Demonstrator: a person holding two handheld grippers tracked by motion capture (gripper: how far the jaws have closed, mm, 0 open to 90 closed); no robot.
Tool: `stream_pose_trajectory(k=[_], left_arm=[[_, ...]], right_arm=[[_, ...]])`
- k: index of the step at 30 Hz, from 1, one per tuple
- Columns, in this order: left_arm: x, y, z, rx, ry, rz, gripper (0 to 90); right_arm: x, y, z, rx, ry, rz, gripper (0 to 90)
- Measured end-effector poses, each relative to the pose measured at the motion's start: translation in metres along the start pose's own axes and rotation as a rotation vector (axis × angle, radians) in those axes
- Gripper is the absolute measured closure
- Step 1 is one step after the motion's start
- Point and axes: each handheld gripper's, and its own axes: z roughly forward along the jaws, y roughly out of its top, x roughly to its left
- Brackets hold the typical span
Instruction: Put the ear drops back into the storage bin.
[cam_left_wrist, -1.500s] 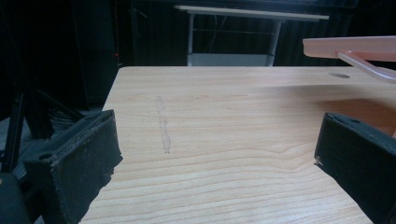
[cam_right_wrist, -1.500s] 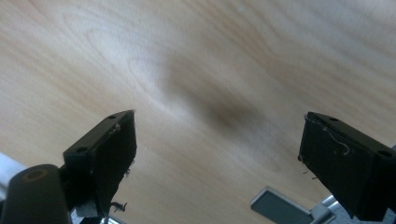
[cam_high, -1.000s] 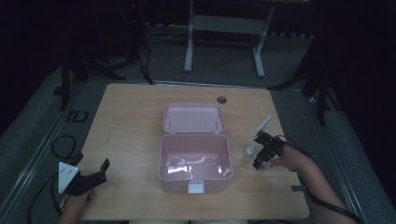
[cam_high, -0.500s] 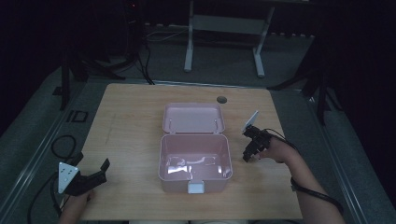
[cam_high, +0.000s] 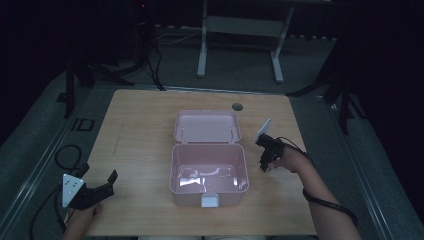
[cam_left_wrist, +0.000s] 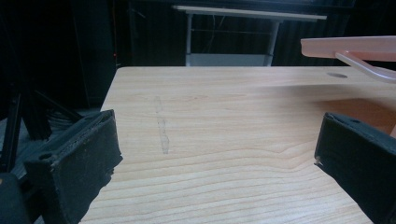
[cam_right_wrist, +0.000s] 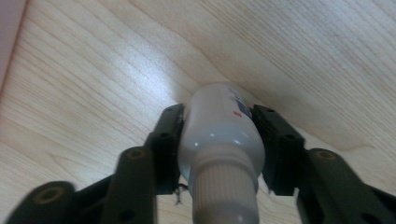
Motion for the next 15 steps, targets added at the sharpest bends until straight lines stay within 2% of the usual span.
stream_pose_trajectory(k=[8,11,12,13,14,15], left_arm=[[0.000,0.000,0.000,0.001,0.000,-0.001,0.4],[0.000,0.000,0.000,0.001,0.000,0.000,0.4],[0.000,0.000,0.000,0.001,0.000,0.000,0.4],[0.000,0.000,0.000,0.001,0.000,0.000,0.4],[0.000,0.000,0.000,0.001,0.000,0.000,0.4],[0.000,0.000,0.000,0.000,0.000,0.000,0.4]], right_arm=[[0.003,0.000,-0.003,0.009,-0.022,-0.049,59.5],[0.006,-0.003,-0.007,0.009,-0.053,-0.105,59.5],[0.007,-0.005,-0.009,0.007,-0.065,-0.137,59.5],[0.007,-0.005,-0.009,0.007,-0.065,-0.137,59.5],[0.007,-0.008,-0.010,0.000,-0.080,-0.168,59.5],[0.007,-0.008,-0.010,0.000,-0.080,-0.168,59.5]])
